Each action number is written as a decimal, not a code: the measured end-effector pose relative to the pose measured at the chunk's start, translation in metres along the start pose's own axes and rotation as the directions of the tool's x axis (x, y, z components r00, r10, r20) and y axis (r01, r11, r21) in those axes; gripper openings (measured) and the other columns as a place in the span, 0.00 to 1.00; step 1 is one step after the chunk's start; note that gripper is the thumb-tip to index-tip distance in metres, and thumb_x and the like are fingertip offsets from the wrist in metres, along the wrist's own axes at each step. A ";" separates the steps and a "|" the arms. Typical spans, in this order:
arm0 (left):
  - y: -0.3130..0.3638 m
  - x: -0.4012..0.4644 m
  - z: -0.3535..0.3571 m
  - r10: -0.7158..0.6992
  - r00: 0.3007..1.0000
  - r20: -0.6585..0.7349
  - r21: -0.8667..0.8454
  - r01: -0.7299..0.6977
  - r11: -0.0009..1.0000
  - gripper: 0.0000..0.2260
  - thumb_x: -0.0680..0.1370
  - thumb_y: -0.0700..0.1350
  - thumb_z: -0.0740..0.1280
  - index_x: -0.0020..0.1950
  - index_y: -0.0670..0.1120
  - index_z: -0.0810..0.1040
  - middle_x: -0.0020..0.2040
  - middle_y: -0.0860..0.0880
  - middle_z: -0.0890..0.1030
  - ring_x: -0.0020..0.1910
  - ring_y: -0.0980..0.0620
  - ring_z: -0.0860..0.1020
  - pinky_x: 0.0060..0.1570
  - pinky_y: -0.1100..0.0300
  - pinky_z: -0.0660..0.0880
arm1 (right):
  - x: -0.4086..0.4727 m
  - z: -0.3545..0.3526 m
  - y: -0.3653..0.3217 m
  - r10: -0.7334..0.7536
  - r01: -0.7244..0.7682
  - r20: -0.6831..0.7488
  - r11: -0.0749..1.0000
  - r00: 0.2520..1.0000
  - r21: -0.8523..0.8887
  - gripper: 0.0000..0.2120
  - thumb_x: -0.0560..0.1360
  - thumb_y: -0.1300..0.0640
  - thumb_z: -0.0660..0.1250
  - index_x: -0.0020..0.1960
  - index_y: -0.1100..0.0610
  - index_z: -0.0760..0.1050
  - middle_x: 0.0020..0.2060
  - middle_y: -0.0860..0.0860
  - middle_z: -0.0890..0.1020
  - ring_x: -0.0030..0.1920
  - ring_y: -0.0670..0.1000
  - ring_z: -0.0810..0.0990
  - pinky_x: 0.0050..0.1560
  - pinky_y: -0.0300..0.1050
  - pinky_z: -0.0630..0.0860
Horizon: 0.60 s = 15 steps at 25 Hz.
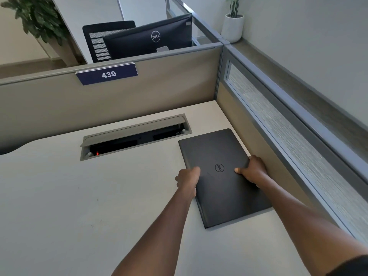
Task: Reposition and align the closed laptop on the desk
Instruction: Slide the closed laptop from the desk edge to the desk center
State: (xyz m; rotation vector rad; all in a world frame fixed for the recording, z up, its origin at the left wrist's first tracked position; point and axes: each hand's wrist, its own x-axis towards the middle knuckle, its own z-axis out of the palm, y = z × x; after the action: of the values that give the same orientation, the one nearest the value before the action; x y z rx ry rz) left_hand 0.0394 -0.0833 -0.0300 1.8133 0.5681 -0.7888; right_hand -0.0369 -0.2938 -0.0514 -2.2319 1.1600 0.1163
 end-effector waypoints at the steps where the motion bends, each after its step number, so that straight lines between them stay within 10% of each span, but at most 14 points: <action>1: -0.001 0.000 -0.001 -0.001 1.000 0.004 -0.002 0.001 1.000 0.19 0.67 0.46 0.66 0.56 0.41 0.78 0.60 0.42 0.78 0.56 0.43 0.78 0.37 0.57 0.70 | -0.001 0.001 0.001 -0.003 0.003 -0.004 1.000 1.000 0.015 0.32 0.64 0.51 0.81 0.61 0.64 0.74 0.59 0.61 0.79 0.58 0.62 0.79 0.59 0.54 0.78; 8: -0.014 -0.005 -0.025 -0.013 1.000 -0.003 -0.020 0.013 1.000 0.22 0.66 0.47 0.67 0.59 0.40 0.77 0.60 0.42 0.78 0.57 0.43 0.78 0.37 0.56 0.70 | -0.025 0.012 -0.005 -0.004 0.003 0.020 0.997 1.000 0.071 0.29 0.64 0.51 0.81 0.58 0.62 0.74 0.56 0.60 0.80 0.55 0.61 0.80 0.55 0.53 0.79; 15: -0.020 0.002 -0.104 -0.034 0.994 -0.100 0.004 0.034 0.999 0.28 0.68 0.50 0.67 0.66 0.42 0.71 0.64 0.43 0.71 0.61 0.43 0.73 0.58 0.49 0.76 | -0.081 0.050 -0.051 -0.062 0.041 0.103 0.981 0.993 0.192 0.23 0.64 0.52 0.81 0.51 0.58 0.74 0.49 0.55 0.82 0.44 0.54 0.80 0.39 0.45 0.75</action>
State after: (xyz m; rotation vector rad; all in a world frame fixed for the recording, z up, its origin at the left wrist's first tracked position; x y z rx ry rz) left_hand 0.0532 0.0207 -0.0174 1.8605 0.6637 -0.7260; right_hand -0.0376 -0.1861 -0.0394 -2.0596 1.0107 0.1006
